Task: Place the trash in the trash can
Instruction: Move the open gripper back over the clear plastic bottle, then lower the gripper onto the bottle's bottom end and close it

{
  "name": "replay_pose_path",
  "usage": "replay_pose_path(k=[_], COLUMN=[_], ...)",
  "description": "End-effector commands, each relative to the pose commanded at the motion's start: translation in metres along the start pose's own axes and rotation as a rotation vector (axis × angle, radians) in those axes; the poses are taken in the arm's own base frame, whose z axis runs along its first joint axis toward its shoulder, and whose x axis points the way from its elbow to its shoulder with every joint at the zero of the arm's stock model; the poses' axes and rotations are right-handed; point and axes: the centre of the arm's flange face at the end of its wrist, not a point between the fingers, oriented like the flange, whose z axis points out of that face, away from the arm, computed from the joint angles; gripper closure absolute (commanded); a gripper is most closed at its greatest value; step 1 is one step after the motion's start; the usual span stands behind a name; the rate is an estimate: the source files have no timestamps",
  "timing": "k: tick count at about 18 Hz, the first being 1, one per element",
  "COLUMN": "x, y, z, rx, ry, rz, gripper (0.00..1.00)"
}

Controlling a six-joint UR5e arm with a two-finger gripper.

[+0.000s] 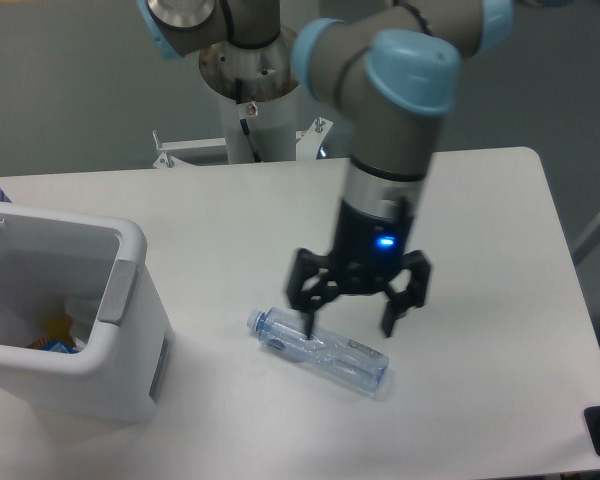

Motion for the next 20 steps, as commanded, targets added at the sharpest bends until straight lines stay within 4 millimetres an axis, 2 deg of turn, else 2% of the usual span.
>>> replay_pose_path(k=[4, 7, 11, 14, 20], x=[-0.013, -0.019, -0.011, -0.012, -0.012], y=[0.015, 0.017, 0.026, 0.025, 0.024], z=[0.042, 0.067, 0.103, 0.114, 0.153], rx=[-0.074, -0.109, -0.157, -0.170, -0.202], ry=[-0.080, -0.115, -0.180, -0.175, -0.228], rz=[-0.119, -0.190, -0.255, -0.274, -0.371], gripper=[0.00, 0.00, 0.00, 0.00, 0.00])
